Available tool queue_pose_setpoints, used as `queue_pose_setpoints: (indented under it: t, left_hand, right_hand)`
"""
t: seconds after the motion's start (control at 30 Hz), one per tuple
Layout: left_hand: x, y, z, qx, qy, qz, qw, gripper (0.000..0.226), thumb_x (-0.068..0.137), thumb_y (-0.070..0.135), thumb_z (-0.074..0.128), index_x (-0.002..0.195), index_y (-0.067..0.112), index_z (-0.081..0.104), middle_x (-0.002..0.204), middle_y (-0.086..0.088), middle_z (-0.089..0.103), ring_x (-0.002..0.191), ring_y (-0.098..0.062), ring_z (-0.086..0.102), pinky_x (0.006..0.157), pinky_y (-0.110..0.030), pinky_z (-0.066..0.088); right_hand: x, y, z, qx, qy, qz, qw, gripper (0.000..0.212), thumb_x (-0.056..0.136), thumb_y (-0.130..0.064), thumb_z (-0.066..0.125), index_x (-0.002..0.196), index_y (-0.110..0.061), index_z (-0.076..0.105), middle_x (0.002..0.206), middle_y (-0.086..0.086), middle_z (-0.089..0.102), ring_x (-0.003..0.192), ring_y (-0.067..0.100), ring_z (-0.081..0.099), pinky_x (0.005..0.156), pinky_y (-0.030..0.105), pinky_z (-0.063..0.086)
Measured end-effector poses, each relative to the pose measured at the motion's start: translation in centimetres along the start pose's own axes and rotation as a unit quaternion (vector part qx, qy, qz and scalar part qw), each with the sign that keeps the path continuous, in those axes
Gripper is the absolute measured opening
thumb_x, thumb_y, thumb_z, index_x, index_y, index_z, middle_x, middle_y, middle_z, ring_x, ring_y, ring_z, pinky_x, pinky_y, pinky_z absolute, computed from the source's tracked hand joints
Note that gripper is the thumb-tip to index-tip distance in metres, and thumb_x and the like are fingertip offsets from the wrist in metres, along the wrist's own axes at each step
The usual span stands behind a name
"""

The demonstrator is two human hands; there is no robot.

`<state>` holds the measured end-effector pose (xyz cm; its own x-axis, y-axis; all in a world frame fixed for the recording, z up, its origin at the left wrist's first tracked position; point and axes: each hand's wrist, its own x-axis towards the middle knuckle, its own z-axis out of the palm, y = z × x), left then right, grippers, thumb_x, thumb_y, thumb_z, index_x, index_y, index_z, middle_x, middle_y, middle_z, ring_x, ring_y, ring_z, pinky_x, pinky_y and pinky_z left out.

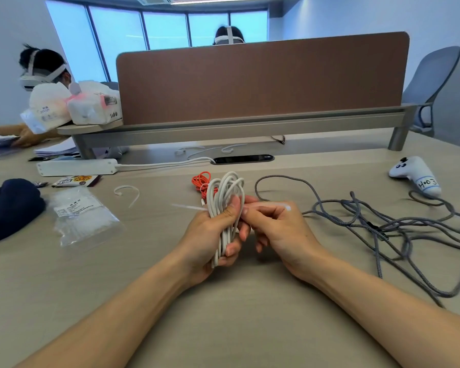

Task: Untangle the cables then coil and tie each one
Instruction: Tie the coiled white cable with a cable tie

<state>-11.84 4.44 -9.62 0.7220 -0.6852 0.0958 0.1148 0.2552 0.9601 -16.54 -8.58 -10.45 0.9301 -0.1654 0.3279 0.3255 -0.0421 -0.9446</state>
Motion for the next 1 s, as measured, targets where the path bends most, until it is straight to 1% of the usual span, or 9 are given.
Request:
queue_pose_setpoints:
  t: [0.07, 0.2, 0.4, 0.57, 0.7, 0.77, 0.87, 0.93, 1.0]
  left_hand:
    - [0.1, 0.0, 0.0, -0.006, 0.014, -0.003, 1.000, 0.032, 0.082, 0.039, 0.054, 0.098, 0.014, 0.068, 0.055, -0.009, 0.047, 0.033, -0.011, 0.033, 0.033, -0.012, 0.024]
    - [0.4, 0.1, -0.5, -0.011, 0.047, -0.008, 0.999, 0.035, 0.085, 0.038, 0.052, 0.102, 0.010, 0.062, 0.053, -0.009, 0.045, 0.033, -0.011, 0.032, 0.033, -0.012, 0.023]
    - [0.8, -0.2, -1.0, 0.025, 0.090, -0.037, 0.995, 0.031, 0.095, 0.032, 0.051, 0.076, 0.008, 0.055, 0.050, -0.008, 0.045, 0.032, -0.012, 0.033, 0.033, -0.012, 0.024]
    - [0.6, -0.4, -0.9, 0.112, 0.077, -0.029, 0.990, 0.037, 0.096, 0.022, 0.051, 0.060, 0.011, 0.054, 0.047, -0.010, 0.042, 0.032, -0.014, 0.031, 0.036, -0.013, 0.022]
    - [0.3, -0.5, -0.8, 0.216, 0.042, 0.005, 0.975, 0.020, 0.093, 0.013, 0.051, 0.078, 0.002, 0.060, 0.055, -0.019, 0.047, 0.033, -0.017, 0.035, 0.036, -0.017, 0.026]
    - [0.1, -0.4, -0.7, 0.252, 0.012, -0.006, 0.968, 0.021, 0.089, 0.018, 0.052, 0.075, 0.008, 0.064, 0.060, -0.022, 0.050, 0.036, -0.018, 0.037, 0.037, -0.019, 0.027]
    - [-0.3, -0.2, -0.4, 0.280, -0.024, -0.017, 0.960, 0.023, 0.076, 0.017, 0.050, 0.059, 0.015, 0.065, 0.050, -0.010, 0.052, 0.037, -0.016, 0.041, 0.038, -0.018, 0.029]
    - [-0.4, -0.2, -0.4, 0.279, -0.027, -0.027, 0.959, 0.026, 0.082, 0.008, 0.050, 0.061, 0.012, 0.064, 0.046, 0.000, 0.054, 0.036, -0.012, 0.043, 0.038, -0.015, 0.029]
    - [-0.3, -0.3, -0.5, 0.271, -0.045, -0.042, 0.961, 0.021, 0.082, 0.013, 0.049, 0.070, 0.009, 0.065, 0.058, -0.015, 0.056, 0.039, -0.016, 0.041, 0.039, -0.015, 0.029]
  right_hand:
    - [-0.1, -0.2, 0.2, -0.029, 0.041, -0.029, 0.998, 0.020, 0.090, -0.007, 0.061, 0.077, 0.001, 0.074, 0.073, -0.003, 0.072, 0.054, -0.001, 0.056, 0.038, 0.025, 0.040]
    - [0.1, -0.5, -0.5, -0.075, 0.079, -0.113, 0.988, 0.019, 0.088, -0.005, 0.063, 0.086, -0.019, 0.075, 0.073, -0.008, 0.072, 0.056, 0.007, 0.055, 0.044, 0.028, 0.051]
    - [-0.1, -1.0, -0.9, -0.036, -0.053, -0.115, 0.991, 0.006, 0.082, 0.004, 0.066, 0.084, 0.002, 0.071, 0.069, 0.004, 0.068, 0.058, 0.010, 0.064, 0.056, 0.025, 0.054]
    - [0.2, -0.5, -1.3, -0.063, -0.068, -0.139, 0.986, 0.014, 0.077, -0.006, 0.071, 0.086, 0.005, 0.074, 0.087, 0.009, 0.060, 0.066, 0.019, 0.059, 0.052, 0.029, 0.053]
    - [-0.1, -1.1, -1.2, -0.106, -0.097, -0.148, 0.978, 0.014, 0.076, -0.008, 0.071, 0.084, 0.003, 0.075, 0.106, 0.004, 0.066, 0.078, 0.015, 0.065, 0.052, 0.024, 0.052]
    - [-0.3, -1.3, -1.1, -0.128, -0.124, -0.156, 0.972, 0.009, 0.077, -0.005, 0.072, 0.082, 0.001, 0.075, 0.116, 0.001, 0.066, 0.083, 0.008, 0.066, 0.052, 0.025, 0.053]
    - [-0.4, -1.5, -1.0, -0.174, -0.165, -0.169, 0.956, 0.006, 0.078, -0.005, 0.072, 0.082, -0.005, 0.076, 0.127, 0.000, 0.062, 0.099, -0.001, 0.064, 0.072, 0.013, 0.048]
    - [-0.5, -1.4, -0.8, -0.171, -0.172, -0.154, 0.958, 0.006, 0.077, -0.007, 0.072, 0.081, -0.005, 0.077, 0.118, -0.003, 0.067, 0.089, 0.004, 0.067, 0.067, 0.016, 0.050]
    - [-0.7, -1.3, -0.6, -0.148, -0.165, -0.139, 0.965, 0.007, 0.077, -0.008, 0.070, 0.078, -0.006, 0.076, 0.099, -0.007, 0.073, 0.072, 0.017, 0.067, 0.053, 0.024, 0.051]
